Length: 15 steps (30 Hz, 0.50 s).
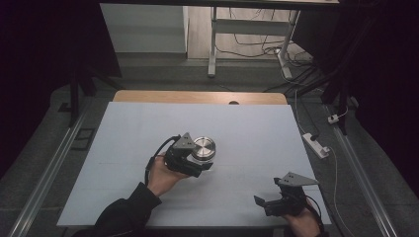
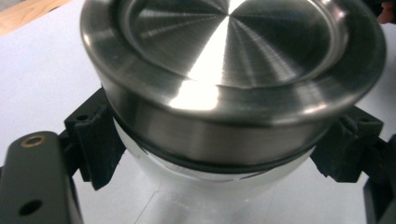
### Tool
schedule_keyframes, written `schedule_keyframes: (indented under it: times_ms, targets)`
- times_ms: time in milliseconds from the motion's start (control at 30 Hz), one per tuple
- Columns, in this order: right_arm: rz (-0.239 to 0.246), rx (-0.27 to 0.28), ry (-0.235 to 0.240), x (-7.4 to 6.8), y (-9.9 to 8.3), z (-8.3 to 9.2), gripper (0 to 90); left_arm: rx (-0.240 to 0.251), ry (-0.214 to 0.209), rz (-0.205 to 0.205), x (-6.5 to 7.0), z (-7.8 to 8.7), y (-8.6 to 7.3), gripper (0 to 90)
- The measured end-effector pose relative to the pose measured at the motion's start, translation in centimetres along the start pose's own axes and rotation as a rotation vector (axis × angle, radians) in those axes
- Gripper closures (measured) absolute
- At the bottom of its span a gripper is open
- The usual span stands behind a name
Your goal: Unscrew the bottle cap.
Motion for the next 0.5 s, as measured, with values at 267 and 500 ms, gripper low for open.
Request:
schedule_keyframes:
  times_ms: [267,500]
  targets:
    - [0.035,0.035,0.025,-0.7,1.3,-0.2,0.0,-0.002,-0.007,0.0,0.1,-0.1,0.0,15.7]
    - [0.084,0.07,0.059,-1.9,3.3,-0.8,0.0,-0.006,0.007,-0.014,0.2,0.1,0.1,15.8]
Point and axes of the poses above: each handheld gripper's, and its own axes: z roughly backward along the jaws, y roughly out of its top, x roughly to its right, the point moved 4 cm from there along -z, roughly forward along the jaws
